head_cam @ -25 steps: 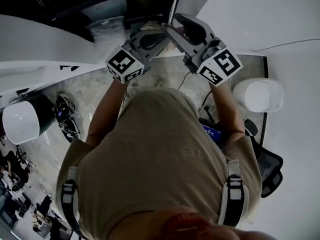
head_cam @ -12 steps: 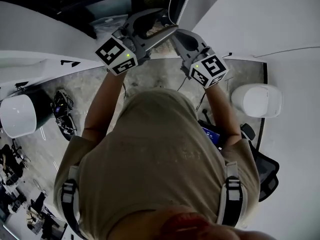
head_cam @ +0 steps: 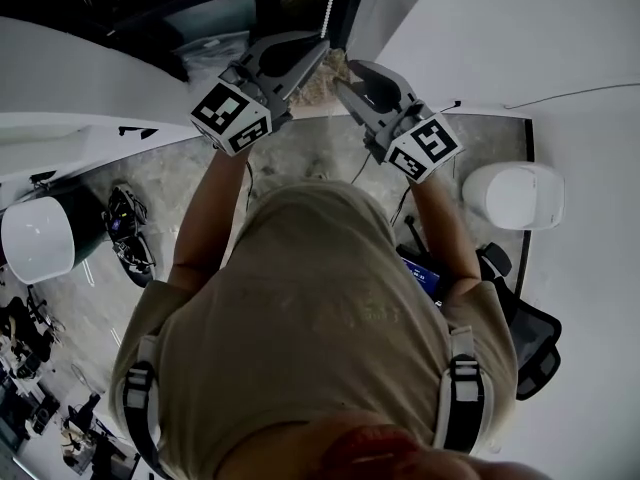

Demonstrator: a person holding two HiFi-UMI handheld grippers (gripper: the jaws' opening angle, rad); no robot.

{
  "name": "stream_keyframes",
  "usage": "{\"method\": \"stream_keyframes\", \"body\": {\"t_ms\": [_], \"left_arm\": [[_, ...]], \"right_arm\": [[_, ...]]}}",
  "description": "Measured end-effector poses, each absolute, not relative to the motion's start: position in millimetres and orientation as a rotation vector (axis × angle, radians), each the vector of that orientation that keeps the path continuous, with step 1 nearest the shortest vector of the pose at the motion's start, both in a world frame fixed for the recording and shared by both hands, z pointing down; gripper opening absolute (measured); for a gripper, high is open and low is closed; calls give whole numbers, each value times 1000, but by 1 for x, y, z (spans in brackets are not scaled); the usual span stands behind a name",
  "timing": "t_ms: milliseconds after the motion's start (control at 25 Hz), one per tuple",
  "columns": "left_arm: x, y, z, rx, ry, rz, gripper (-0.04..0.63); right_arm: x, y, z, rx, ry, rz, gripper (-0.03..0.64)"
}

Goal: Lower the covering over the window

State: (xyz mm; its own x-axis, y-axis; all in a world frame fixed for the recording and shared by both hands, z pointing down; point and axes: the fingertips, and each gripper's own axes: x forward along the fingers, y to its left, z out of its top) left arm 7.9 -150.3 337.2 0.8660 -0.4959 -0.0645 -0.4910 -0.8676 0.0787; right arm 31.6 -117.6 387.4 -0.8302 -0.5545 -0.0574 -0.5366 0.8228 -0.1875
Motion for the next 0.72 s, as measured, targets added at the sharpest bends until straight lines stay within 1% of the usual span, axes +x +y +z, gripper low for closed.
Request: {"method": "stream_keyframes", "body": {"t_ms": [200,480,720], "left_arm": [[16,-135,366,2944,-731,-105,17],[33,-122,366,2964,-690,-94,17],[30,-124,367,2961,-694,-85,17]], "right_arm": [[50,-134,368,-913,2840,-200,133],[48,-133,347,-880,2817,-124,133],[48,-135,352,-898,2821,-120,133]]}}
